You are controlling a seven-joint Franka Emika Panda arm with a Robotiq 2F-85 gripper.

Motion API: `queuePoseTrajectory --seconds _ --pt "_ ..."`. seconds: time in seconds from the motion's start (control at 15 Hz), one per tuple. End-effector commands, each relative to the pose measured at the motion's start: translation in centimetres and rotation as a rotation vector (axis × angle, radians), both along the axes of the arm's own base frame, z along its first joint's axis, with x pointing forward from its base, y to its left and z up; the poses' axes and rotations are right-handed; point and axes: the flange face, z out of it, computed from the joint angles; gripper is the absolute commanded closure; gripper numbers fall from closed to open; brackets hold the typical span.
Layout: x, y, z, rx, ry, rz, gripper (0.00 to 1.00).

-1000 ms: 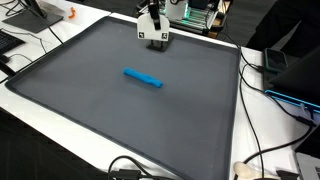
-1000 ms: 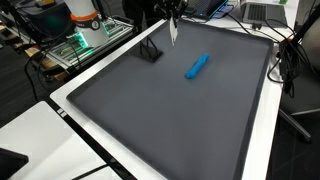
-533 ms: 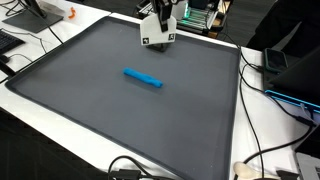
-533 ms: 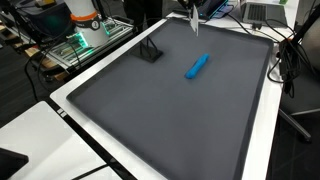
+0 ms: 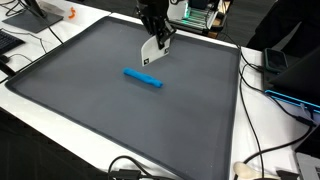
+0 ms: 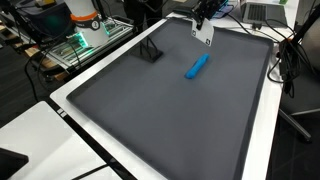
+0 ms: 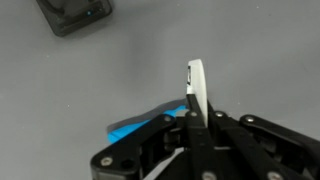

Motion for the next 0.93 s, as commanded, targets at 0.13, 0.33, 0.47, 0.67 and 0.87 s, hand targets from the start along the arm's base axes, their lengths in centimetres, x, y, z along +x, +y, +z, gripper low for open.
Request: queuePoseTrajectory --seconds 0.13,0.33,0.47,0.67,0.87 --pt "1.6 0.8 -2.0 -0.076 0.046 0.289 0.99" --pt "2.1 1.7 -2.6 -0.081 0.04 0.4 0.99" --pt "2.3 2.3 -3.2 -0.082 0.042 0.448 0.99" --pt "2.7 2.9 -4.0 -0.093 0.041 0.488 0.99" --pt "2.5 3.1 -3.9 -0.072 0.028 0.467 0.96"
